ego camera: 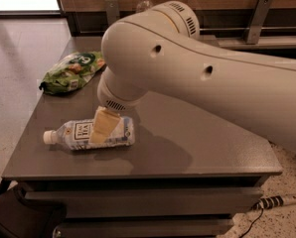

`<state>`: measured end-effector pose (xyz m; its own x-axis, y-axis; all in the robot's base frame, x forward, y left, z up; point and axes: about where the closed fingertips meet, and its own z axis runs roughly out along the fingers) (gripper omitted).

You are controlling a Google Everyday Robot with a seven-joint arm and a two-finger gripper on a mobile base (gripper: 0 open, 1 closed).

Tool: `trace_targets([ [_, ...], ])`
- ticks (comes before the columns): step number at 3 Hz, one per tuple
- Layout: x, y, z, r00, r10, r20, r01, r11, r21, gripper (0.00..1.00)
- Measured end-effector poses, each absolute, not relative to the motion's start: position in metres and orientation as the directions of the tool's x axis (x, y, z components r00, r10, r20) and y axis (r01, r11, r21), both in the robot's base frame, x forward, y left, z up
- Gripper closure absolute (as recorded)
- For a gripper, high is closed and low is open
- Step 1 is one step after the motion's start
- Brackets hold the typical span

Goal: Knock blue plastic bottle over

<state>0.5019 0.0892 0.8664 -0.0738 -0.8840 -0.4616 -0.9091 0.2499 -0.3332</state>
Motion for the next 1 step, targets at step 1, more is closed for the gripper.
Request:
trace_targets([
  [1, 0.5019, 0.0892, 0.8664, -0.074, -0.884, -0.462, -0.909, 0.250, -0.333, 0.00],
])
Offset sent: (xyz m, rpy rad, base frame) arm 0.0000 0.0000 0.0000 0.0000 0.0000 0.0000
